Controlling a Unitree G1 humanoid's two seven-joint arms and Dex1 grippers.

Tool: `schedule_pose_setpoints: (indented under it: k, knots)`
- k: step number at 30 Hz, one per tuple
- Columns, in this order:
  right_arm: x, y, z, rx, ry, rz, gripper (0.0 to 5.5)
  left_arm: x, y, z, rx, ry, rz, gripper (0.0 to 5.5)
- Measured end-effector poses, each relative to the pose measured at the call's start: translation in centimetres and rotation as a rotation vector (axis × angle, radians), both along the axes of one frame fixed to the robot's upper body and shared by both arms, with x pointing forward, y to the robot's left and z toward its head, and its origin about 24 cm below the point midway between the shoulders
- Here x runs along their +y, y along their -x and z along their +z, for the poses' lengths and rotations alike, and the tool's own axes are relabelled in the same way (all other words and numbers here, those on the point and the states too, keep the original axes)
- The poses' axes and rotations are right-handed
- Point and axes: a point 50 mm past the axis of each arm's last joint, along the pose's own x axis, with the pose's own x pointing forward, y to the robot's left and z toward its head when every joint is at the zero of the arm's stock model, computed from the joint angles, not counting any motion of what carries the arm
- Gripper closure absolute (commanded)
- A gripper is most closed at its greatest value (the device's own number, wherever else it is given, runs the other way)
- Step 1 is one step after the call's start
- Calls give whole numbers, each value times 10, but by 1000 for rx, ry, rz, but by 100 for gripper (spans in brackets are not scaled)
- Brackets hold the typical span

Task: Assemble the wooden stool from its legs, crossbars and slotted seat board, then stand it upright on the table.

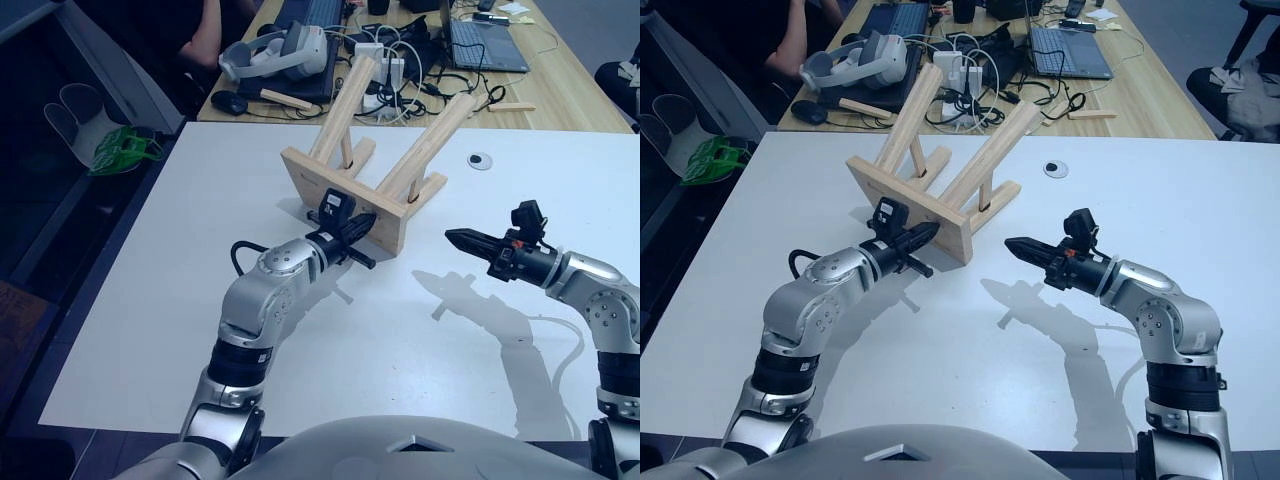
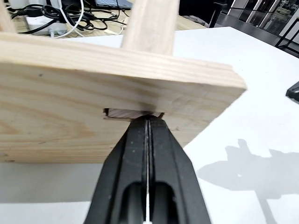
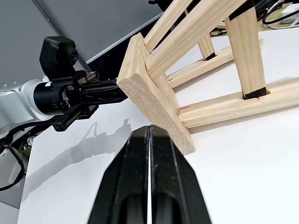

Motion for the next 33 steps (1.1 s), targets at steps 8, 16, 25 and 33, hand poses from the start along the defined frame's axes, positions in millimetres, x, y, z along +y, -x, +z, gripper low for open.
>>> schedule_pose_setpoints:
  k: [8, 16, 25, 33]
  knots:
    - [-4, -3, -1, -1, -7, -42, 550, -14, -7, -5, -7, -6, -31, 548]
    - [-6, -6, -3, -2, -25, -77, 550, -35, -22, -4, -50, -9, -96, 548]
    - [-7, -10, 1, -13, -22, -103, 550, -48, -42, -8, -75, -35, -124, 548]
    - [-6, -12, 1, -13, -29, -103, 550, -57, -58, -13, -91, -54, -133, 548]
